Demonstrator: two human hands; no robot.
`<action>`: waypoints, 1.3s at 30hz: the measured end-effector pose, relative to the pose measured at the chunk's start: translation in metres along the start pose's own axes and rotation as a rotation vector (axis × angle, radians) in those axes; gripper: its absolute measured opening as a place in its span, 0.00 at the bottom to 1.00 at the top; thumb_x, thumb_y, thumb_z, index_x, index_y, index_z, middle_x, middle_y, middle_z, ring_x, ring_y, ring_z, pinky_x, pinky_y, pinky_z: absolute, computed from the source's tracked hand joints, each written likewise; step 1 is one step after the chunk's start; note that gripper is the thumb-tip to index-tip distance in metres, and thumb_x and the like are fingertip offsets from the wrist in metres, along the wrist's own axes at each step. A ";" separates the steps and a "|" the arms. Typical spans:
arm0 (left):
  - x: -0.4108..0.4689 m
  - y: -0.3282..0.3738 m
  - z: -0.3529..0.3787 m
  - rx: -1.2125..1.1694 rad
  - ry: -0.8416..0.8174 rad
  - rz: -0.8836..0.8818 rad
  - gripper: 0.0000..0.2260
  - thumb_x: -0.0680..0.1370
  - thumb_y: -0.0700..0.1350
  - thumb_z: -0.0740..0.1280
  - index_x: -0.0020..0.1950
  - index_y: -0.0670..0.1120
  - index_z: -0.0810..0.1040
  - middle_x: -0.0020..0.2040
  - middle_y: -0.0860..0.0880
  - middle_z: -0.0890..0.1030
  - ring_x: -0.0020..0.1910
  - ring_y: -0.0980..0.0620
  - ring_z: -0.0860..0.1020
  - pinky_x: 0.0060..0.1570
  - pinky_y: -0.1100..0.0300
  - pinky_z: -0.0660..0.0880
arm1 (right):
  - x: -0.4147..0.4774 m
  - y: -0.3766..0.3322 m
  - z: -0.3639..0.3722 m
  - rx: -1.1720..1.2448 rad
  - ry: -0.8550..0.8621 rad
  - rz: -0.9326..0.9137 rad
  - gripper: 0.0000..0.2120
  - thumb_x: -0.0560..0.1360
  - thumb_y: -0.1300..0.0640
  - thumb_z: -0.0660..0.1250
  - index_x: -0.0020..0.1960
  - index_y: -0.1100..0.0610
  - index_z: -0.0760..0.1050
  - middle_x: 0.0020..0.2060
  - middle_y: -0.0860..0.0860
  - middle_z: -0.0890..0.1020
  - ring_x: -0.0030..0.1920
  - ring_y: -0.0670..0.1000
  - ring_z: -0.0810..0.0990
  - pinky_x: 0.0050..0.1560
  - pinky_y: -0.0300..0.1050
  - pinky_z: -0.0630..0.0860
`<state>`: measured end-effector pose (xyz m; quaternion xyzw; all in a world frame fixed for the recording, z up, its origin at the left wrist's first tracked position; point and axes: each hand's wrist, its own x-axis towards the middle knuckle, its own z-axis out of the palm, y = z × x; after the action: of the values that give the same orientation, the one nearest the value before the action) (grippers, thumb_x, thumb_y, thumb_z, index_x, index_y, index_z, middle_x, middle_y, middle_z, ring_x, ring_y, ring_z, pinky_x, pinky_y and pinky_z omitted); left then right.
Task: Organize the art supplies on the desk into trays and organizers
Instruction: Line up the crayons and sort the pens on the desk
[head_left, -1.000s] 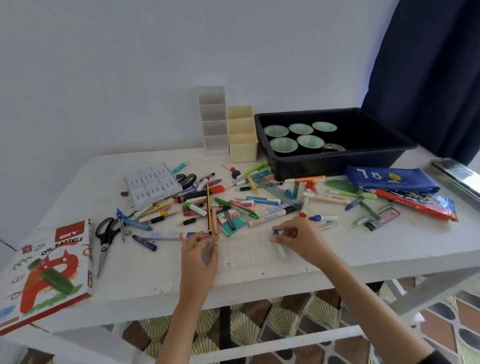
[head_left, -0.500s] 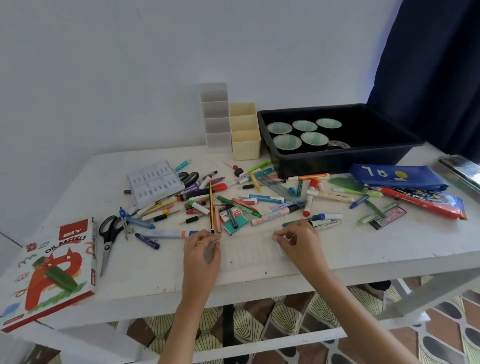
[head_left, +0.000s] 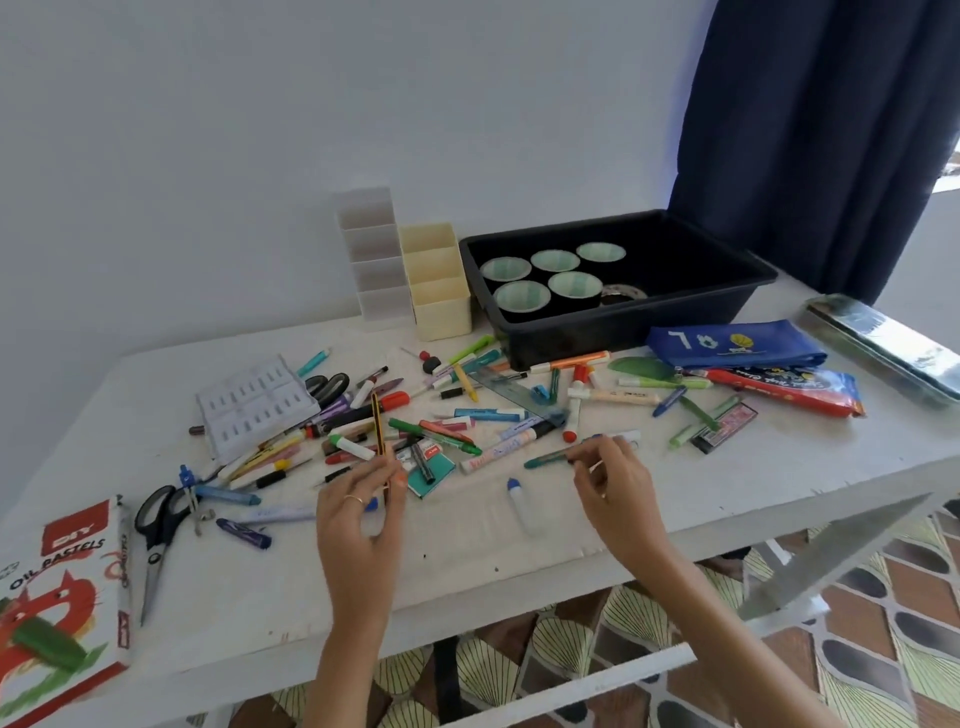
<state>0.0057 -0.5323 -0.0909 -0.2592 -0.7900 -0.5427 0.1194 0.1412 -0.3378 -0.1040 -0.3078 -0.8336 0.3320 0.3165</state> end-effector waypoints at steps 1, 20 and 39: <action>0.003 0.008 0.011 -0.009 -0.035 0.009 0.09 0.75 0.42 0.69 0.54 0.46 0.81 0.54 0.53 0.79 0.58 0.59 0.71 0.59 0.71 0.65 | 0.005 0.008 -0.010 -0.045 0.019 0.002 0.08 0.76 0.67 0.62 0.50 0.56 0.75 0.46 0.50 0.73 0.38 0.43 0.73 0.39 0.28 0.68; 0.021 0.075 0.189 0.521 -0.692 0.395 0.14 0.80 0.48 0.60 0.65 0.47 0.75 0.60 0.49 0.75 0.61 0.50 0.68 0.59 0.58 0.66 | 0.040 0.068 -0.029 -0.065 0.195 0.025 0.09 0.79 0.57 0.60 0.57 0.58 0.74 0.45 0.44 0.72 0.47 0.48 0.73 0.48 0.39 0.71; 0.017 0.073 0.101 -0.292 -0.321 -0.162 0.06 0.76 0.48 0.66 0.51 0.50 0.79 0.47 0.51 0.80 0.44 0.60 0.78 0.44 0.70 0.74 | 0.035 0.000 -0.043 1.088 -0.101 0.373 0.18 0.74 0.63 0.66 0.63 0.53 0.74 0.41 0.57 0.83 0.41 0.52 0.79 0.46 0.42 0.79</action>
<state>0.0401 -0.4141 -0.0637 -0.2928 -0.7301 -0.6108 -0.0905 0.1515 -0.2972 -0.0672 -0.2263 -0.4887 0.7773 0.3254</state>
